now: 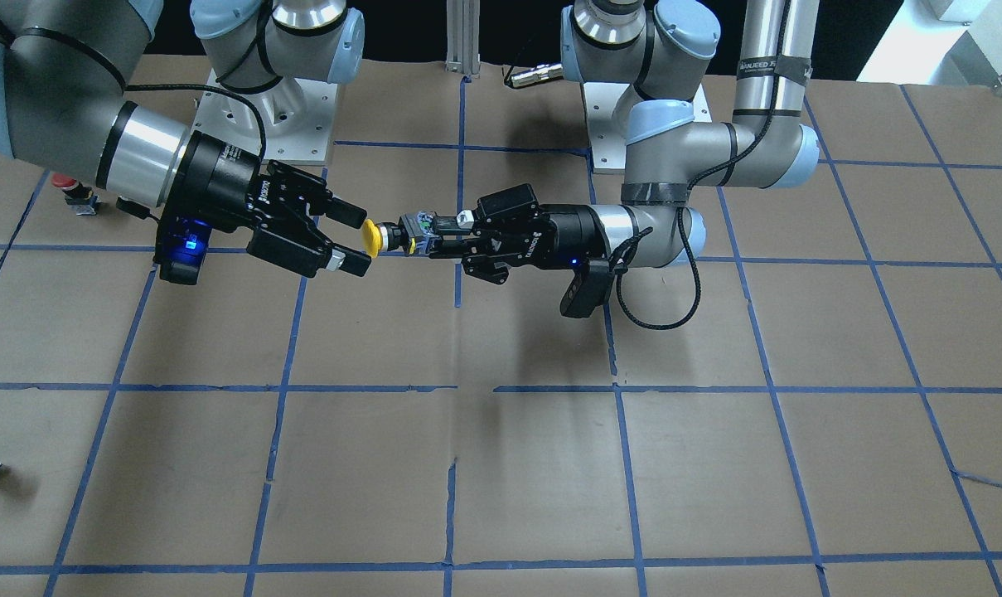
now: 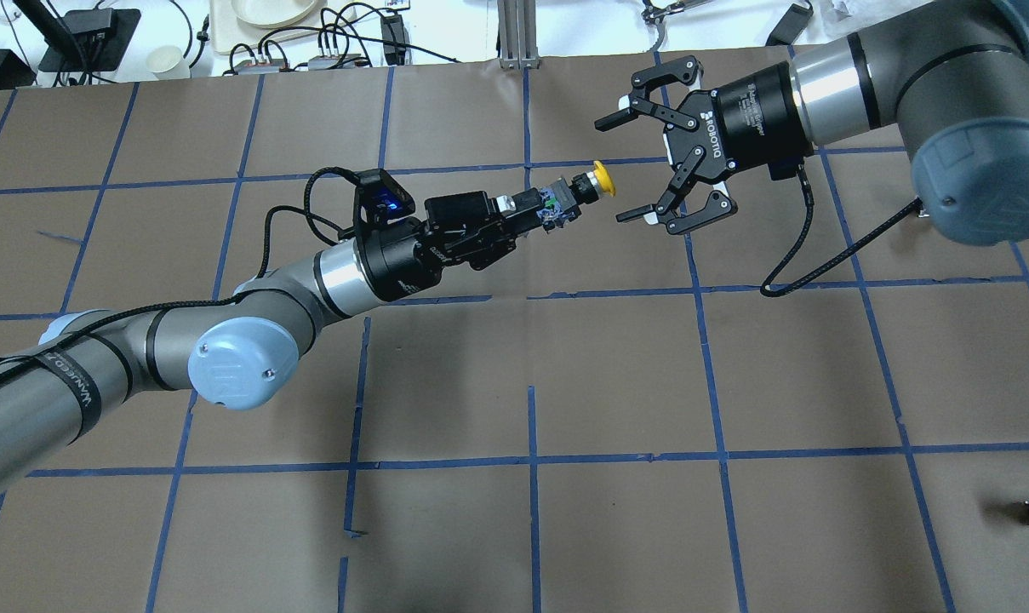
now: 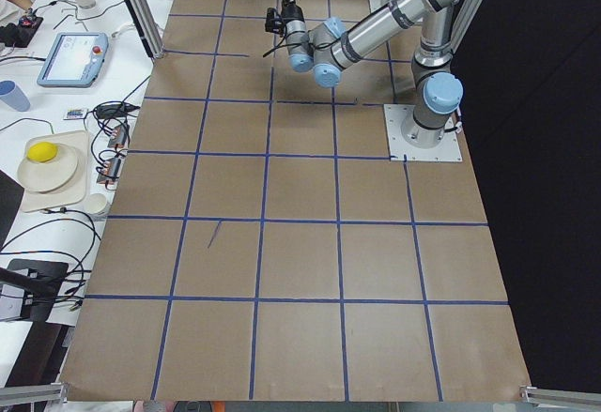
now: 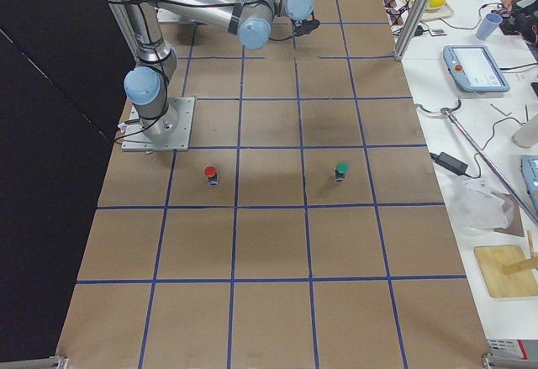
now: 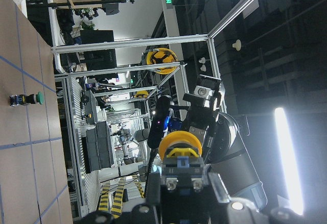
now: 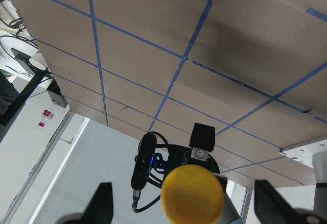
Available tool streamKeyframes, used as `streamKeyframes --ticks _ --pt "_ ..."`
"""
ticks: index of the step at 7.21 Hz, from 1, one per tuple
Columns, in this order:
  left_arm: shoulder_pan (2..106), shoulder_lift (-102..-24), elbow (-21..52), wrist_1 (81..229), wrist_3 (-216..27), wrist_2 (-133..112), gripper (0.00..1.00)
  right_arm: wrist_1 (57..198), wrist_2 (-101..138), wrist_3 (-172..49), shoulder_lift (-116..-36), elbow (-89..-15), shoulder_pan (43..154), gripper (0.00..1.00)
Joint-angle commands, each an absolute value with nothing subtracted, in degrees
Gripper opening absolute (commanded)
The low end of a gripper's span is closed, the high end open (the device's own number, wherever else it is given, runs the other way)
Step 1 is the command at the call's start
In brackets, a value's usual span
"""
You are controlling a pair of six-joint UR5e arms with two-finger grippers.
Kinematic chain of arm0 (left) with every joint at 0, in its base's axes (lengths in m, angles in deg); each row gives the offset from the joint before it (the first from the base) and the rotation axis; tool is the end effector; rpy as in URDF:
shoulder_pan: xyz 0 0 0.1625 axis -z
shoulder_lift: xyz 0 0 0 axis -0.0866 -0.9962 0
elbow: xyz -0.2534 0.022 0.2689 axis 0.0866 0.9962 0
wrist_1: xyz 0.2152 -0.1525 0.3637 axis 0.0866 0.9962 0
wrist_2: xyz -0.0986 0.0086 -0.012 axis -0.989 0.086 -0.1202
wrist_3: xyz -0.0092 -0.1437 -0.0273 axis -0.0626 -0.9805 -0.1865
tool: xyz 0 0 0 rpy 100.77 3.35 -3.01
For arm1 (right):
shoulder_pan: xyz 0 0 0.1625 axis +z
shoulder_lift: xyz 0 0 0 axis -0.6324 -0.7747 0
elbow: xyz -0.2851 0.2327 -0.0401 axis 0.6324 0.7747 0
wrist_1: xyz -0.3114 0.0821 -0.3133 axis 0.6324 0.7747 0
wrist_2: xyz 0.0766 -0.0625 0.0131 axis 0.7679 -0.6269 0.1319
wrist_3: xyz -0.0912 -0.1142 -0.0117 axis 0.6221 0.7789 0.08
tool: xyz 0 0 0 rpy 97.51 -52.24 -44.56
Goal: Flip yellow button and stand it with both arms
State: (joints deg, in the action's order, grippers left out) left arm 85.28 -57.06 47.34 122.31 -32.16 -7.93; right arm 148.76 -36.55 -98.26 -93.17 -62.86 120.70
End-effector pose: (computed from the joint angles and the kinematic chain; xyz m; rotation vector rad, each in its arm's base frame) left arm -0.2742 -0.4886 0.1836 0.0691 -1.3241 0.2680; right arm 0.1781 -0.5505 0.3182 1.1957 1.8276 0.6099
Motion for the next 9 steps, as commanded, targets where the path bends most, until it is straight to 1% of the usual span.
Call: streamKeyframes --ticks 1,5,6,7,8,9 --pt "85.21 -56.94 47.34 122.35 -32.19 -7.89 0.01 148.76 -36.45 -98.29 -93.06 -62.85 120.70 0.82" --pt "85.21 -56.85 47.34 122.35 -32.36 -7.72 0.01 148.67 -34.51 -98.38 -92.97 -63.20 120.70 0.82" --pt "85.21 -56.76 47.25 122.27 -32.45 -7.72 0.01 148.67 -34.51 -98.38 -92.88 -63.20 120.70 0.63" --pt "85.21 -56.67 47.34 122.27 -32.45 -7.72 0.02 148.67 -34.51 -98.47 -92.88 -63.29 120.70 0.53" --pt "85.21 -56.67 47.34 122.35 -32.54 -7.72 0.02 148.58 -34.60 -98.47 -92.88 -63.20 120.70 0.38" --pt "85.21 -56.67 47.34 122.35 -32.54 -7.72 0.02 148.58 -34.52 -98.38 -92.88 -63.11 120.70 0.26"
